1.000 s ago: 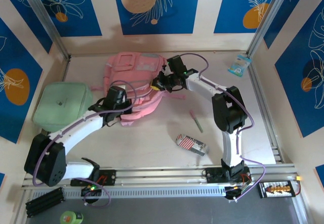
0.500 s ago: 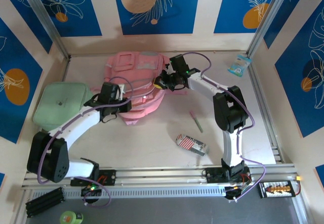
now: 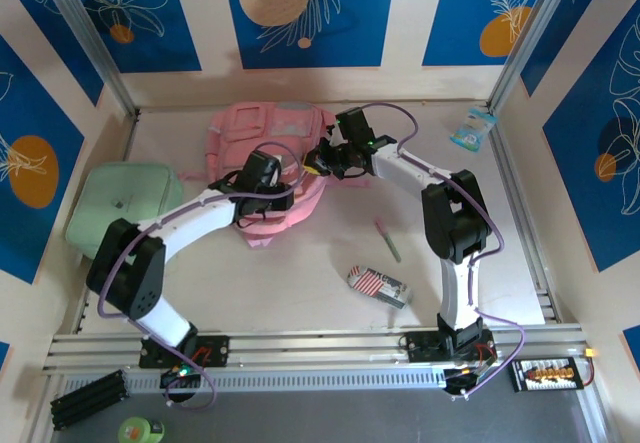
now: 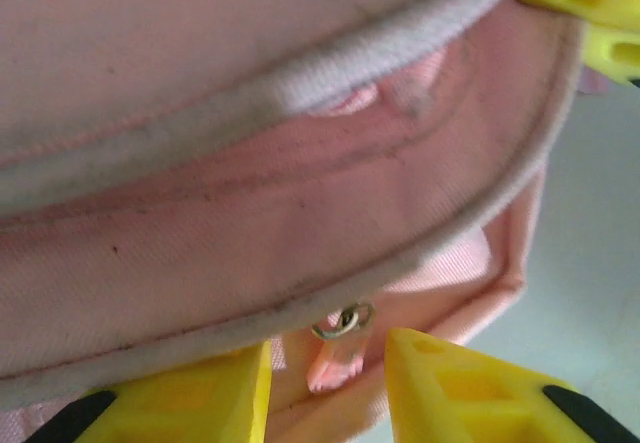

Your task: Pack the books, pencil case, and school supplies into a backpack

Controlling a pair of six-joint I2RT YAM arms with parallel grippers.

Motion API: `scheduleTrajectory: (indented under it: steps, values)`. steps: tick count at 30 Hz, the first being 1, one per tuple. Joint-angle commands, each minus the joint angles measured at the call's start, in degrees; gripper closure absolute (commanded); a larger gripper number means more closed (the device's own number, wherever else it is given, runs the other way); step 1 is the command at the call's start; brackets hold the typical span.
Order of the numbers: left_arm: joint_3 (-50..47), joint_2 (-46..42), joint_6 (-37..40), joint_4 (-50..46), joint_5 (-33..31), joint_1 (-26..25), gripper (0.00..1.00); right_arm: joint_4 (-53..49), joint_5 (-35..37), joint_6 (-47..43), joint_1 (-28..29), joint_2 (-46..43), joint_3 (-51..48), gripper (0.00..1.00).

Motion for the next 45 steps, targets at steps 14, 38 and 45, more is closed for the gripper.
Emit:
scheduleTrajectory:
  steps: [14, 38, 45]
  values:
    - [5.1, 1.4, -3.1, -6.9, -6.8, -0.8, 1.0, 2.9, -0.7, -1.5, 0.0, -4.0, -1.6, 0.98]
    - [-0.9, -4.0, 5.1, -18.3, -10.3, 15.6, 0.98, 0.9, 5.4, -4.7, 0.0, -6.5, -2.2, 0.98]
    - [3.3, -0.7, 8.9, -18.4, -13.3, 18.8, 0.96, 1.1, 5.4, -4.9, -0.2, -7.4, -3.1, 0.98]
